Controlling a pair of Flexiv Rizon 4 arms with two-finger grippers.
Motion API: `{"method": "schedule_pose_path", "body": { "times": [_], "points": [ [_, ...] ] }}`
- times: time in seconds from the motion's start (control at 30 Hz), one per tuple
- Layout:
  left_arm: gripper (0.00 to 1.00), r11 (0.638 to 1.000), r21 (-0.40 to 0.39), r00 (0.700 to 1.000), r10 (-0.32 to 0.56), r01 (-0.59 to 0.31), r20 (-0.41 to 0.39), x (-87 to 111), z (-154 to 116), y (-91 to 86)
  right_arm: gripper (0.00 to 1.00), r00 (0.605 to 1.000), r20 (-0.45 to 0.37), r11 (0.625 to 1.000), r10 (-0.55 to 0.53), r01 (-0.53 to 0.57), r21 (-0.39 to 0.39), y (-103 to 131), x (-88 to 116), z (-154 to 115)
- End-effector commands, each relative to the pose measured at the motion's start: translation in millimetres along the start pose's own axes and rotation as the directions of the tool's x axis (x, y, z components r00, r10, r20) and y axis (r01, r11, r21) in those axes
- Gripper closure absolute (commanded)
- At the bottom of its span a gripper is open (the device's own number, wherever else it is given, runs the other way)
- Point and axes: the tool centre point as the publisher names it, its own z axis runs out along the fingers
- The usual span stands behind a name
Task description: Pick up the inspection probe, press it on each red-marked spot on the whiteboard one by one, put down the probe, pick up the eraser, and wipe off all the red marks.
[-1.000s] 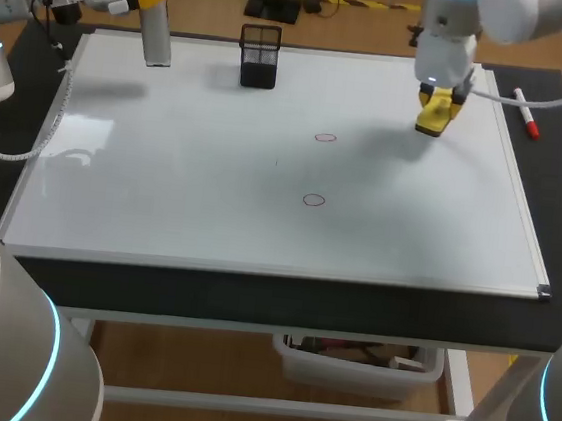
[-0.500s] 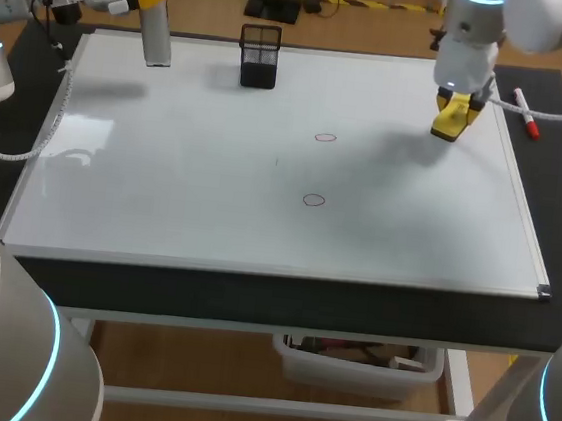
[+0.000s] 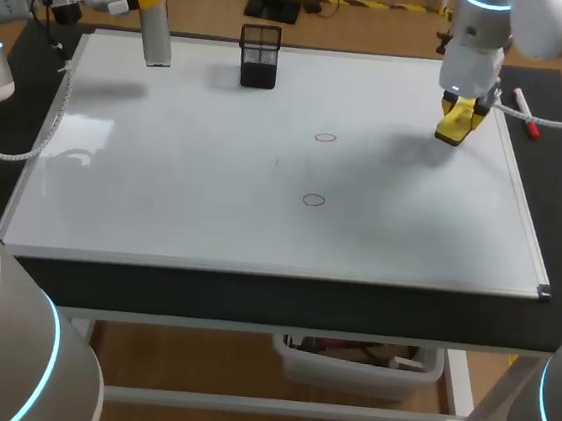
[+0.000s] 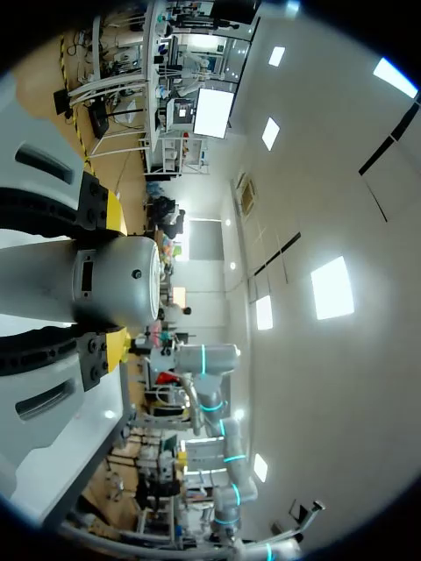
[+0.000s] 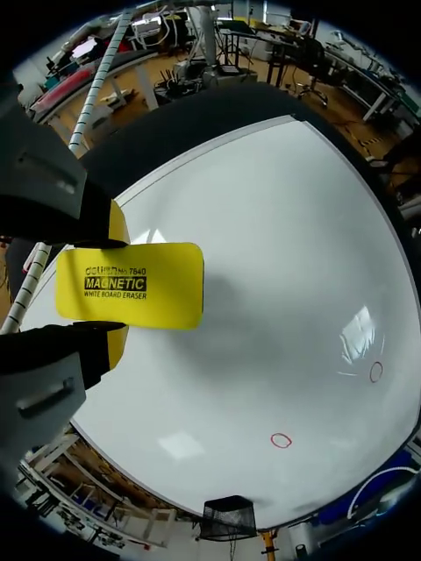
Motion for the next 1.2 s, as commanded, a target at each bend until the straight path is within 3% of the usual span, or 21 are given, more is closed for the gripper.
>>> {"method": "schedule_pose_path", "body": {
  "times": [0.03,0.63,0.73,1.2],
  "points": [
    [1.0,1.0,0.0,1.0,0.001,-0.001,0.001,0.7,0,-1.0,1.0,1.0,0.003,1.0,-0.003,0.003,0.003,0,4,-2],
    [1.0,1.0,0.0,1.0,0.001,-0.001,0.001,0.7,0,-1.0,1.0,1.0,0.003,1.0,-0.003,0.003,0.003,0,4,-2],
    [1.0,0.999,-0.039,1.0,0.001,0.0,0.013,6.2,3,-0.1,1.0,1.0,0.003,1.0,-0.003,0.003,0.003,0,4,-2],
    [1.0,1.0,-0.003,0.999,-0.015,0.015,-0.041,51.6,36,2.3,1.0,1.0,0.003,1.0,-0.003,0.003,0.003,0,4,-2]
  ]
}}
